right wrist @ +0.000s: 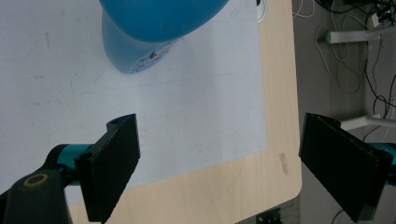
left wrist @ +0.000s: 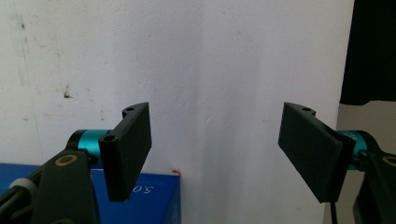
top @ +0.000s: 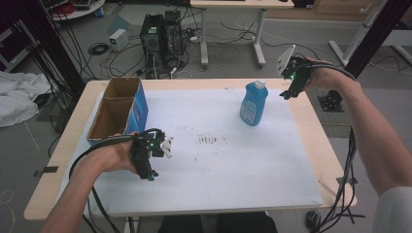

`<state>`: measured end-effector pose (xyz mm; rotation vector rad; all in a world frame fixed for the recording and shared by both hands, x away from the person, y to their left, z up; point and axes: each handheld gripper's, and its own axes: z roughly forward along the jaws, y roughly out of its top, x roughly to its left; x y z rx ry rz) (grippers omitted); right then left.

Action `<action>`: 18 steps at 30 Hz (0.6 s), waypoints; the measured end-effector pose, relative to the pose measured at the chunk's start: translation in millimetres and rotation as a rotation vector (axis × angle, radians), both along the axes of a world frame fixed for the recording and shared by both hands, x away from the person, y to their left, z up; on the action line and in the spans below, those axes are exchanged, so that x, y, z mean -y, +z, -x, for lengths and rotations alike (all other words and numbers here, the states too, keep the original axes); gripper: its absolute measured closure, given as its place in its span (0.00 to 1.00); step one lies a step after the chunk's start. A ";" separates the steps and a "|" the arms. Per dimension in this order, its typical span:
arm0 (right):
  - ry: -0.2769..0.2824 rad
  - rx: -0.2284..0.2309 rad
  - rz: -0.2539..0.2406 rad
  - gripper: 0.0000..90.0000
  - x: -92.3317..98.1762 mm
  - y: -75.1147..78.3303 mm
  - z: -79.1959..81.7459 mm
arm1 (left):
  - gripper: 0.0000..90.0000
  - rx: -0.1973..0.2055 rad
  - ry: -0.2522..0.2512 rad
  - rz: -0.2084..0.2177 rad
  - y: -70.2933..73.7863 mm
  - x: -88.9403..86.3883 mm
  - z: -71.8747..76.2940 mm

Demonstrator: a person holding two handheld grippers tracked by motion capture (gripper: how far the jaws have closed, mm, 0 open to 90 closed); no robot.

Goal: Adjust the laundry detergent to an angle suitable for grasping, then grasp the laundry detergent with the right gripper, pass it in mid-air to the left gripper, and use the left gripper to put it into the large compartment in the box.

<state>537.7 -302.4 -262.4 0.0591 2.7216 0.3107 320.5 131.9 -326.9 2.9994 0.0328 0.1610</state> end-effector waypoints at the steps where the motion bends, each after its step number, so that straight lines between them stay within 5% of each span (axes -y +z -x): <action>1: 0.000 0.000 0.000 0.13 0.0 0.0 0.0 | 0.29 0.000 0.000 0.000 0.0 0.0 0.0; 18: -0.007 -0.013 -0.021 0.13 -0.1 -3.2 -1.4 | 0.29 -0.007 0.009 0.006 -1.1 0.5 0.6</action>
